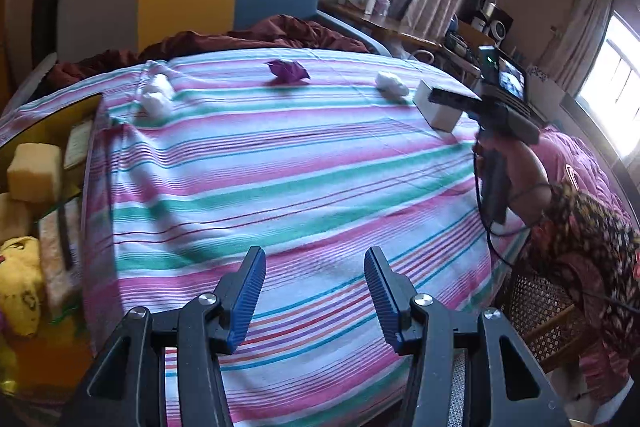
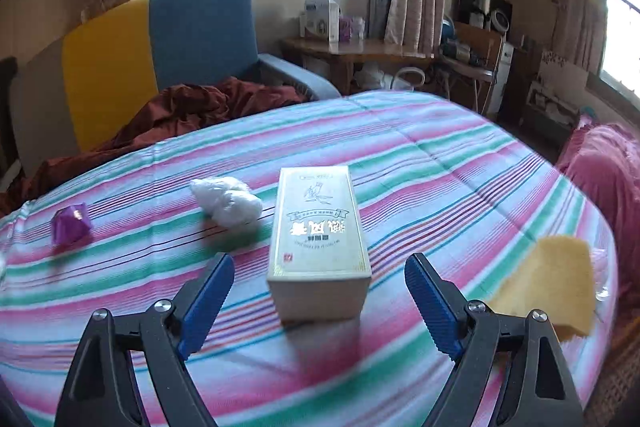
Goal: Organize objects
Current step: 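Grasp the cream printed box with the right tool, then grasp the clear plastic-wrapped bundle with the left tool while the right tool holds the box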
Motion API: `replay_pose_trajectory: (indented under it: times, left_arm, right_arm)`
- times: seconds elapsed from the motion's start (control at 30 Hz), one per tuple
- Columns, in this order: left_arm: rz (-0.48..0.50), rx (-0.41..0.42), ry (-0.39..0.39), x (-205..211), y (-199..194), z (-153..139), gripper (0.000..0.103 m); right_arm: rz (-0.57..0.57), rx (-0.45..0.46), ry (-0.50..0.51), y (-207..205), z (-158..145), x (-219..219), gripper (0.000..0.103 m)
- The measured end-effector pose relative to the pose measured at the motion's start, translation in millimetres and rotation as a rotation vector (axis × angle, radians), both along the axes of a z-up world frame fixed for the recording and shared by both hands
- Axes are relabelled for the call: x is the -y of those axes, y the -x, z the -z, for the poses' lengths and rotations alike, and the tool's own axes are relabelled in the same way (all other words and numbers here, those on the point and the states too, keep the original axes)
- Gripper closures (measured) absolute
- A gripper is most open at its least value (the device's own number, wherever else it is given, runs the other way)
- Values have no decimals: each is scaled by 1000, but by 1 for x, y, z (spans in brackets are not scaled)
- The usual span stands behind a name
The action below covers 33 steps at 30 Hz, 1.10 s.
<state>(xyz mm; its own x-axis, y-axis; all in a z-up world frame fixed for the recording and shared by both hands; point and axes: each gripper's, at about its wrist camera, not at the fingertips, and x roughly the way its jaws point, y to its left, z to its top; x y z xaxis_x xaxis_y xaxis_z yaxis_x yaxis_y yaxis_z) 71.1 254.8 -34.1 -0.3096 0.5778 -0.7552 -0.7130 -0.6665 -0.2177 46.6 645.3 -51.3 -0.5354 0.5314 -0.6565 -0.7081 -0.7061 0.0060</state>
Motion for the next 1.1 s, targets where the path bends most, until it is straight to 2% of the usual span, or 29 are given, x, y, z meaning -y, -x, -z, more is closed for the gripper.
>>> replay_pose_trajectory:
  times: [0.07, 0.2, 0.43, 0.6, 0.93, 1.03, 1.1]
  left_arm:
    - [14, 8, 9, -5, 0, 4, 51]
    - [24, 13, 38, -16, 0, 10, 51]
    - [27, 39, 56, -38, 14, 13, 51]
    - [32, 58, 51, -69, 32, 10, 51]
    - [52, 65, 52, -163, 79, 8, 51]
    - [60, 74, 40, -197, 93, 8, 46]
    - [88, 41, 41, -223, 99, 7, 43]
  right_arm:
    - [-9, -27, 50, 4, 3, -8, 26]
    - [-27, 2, 71, 14, 12, -14, 50]
    - [-26, 0, 46, 9, 12, -8, 52]
    - [7, 11, 41, -1, 14, -4, 52]
    - [66, -25, 28, -21, 12, 2, 52]
    - [68, -28, 25, -22, 12, 3, 52]
    - [62, -19, 34, -20, 14, 1, 52]
